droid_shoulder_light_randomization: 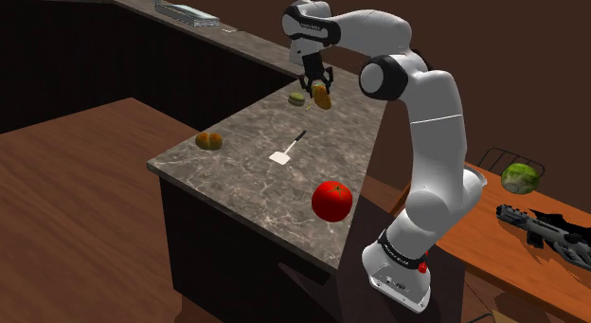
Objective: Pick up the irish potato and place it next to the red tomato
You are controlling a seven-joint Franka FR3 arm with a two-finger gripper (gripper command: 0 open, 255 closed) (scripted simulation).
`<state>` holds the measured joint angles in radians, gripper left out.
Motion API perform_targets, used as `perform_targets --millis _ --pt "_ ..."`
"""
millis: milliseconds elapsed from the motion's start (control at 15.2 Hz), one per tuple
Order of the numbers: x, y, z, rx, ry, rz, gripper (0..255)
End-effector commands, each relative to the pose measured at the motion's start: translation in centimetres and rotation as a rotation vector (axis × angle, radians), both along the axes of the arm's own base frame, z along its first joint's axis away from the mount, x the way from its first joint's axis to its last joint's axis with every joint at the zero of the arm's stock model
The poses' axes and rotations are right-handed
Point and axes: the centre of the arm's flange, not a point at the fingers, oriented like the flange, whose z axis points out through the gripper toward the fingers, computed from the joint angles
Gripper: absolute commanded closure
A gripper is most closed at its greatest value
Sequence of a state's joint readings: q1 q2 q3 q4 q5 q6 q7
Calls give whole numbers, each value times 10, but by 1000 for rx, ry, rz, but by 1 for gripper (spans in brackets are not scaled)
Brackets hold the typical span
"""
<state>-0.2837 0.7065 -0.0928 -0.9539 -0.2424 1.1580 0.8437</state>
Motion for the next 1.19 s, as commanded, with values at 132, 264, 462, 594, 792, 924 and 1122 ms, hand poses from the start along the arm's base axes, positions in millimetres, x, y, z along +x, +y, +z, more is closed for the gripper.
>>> perform_targets --millis 132,264,462,594,792,924,1122 --pt "0 0 22 0 0 0 255" --pt "0 0 32 0 0 0 255" --pt "0 0 44 0 0 0 255" --pt "-12 24 44 0 0 0 255" --pt "-29 59 44 0 0 0 255" --pt "-41 83 44 0 0 0 255" --pt "-58 119 44 0 0 0 255"
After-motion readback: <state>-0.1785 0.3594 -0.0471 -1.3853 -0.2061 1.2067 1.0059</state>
